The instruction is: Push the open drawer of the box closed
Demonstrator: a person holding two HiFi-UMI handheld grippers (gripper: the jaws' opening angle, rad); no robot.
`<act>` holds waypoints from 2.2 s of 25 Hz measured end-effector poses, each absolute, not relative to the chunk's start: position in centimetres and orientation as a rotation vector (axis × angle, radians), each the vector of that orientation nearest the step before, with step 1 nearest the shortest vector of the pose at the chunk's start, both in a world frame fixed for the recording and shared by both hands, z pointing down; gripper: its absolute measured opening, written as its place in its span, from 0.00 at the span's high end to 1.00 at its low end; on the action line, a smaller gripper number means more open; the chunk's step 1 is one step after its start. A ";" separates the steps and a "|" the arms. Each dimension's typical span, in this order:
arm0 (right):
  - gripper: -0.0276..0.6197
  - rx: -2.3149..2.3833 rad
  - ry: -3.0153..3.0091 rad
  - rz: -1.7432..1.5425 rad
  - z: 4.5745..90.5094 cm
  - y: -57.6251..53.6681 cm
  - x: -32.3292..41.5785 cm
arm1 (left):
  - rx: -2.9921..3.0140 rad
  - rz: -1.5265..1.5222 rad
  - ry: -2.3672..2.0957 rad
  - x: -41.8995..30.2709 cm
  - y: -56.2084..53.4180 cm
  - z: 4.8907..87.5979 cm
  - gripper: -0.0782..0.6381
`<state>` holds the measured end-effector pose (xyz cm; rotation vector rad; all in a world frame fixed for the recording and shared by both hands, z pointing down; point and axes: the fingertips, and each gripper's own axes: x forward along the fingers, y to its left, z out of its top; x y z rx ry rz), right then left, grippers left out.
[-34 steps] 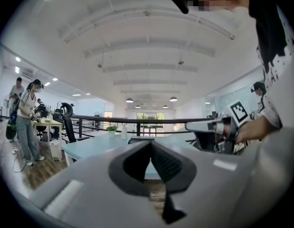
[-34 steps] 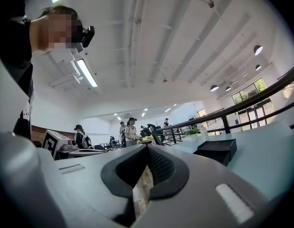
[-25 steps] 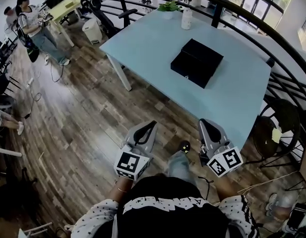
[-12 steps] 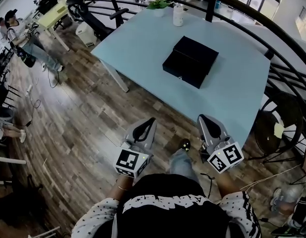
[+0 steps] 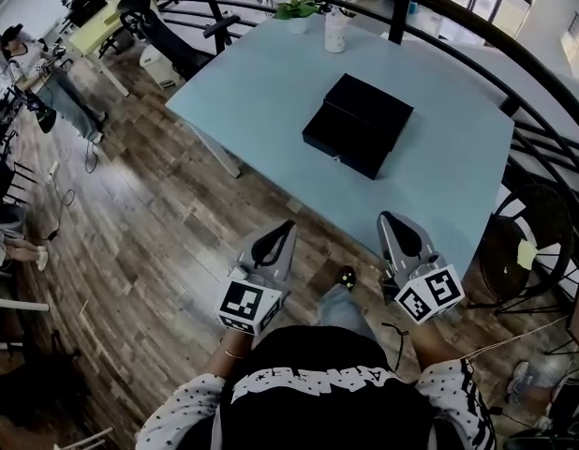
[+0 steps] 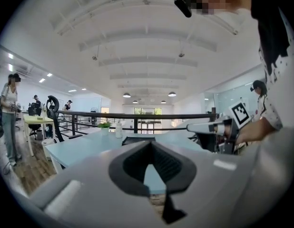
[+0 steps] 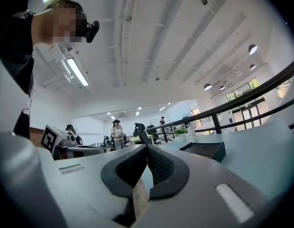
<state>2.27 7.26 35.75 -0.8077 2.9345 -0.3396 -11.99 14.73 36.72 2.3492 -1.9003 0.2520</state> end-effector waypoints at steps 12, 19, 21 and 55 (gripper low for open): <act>0.96 -0.771 2.956 -0.322 34.6 1.7 1.4 | 2.328 0.268 -1.925 -12.4 10.1 36.1 0.89; 0.96 -0.772 2.959 -0.310 34.2 -2.0 2.1 | 2.349 0.249 -1.951 -11.7 6.4 35.3 0.89; 0.96 -0.781 2.958 -0.314 34.1 -3.2 2.4 | 2.347 0.252 -1.947 -11.5 5.3 35.4 0.89; 0.95 -0.987 2.927 -0.333 37.3 -17.1 3.9 | 2.266 0.336 -1.902 -12.0 -5.4 40.4 0.89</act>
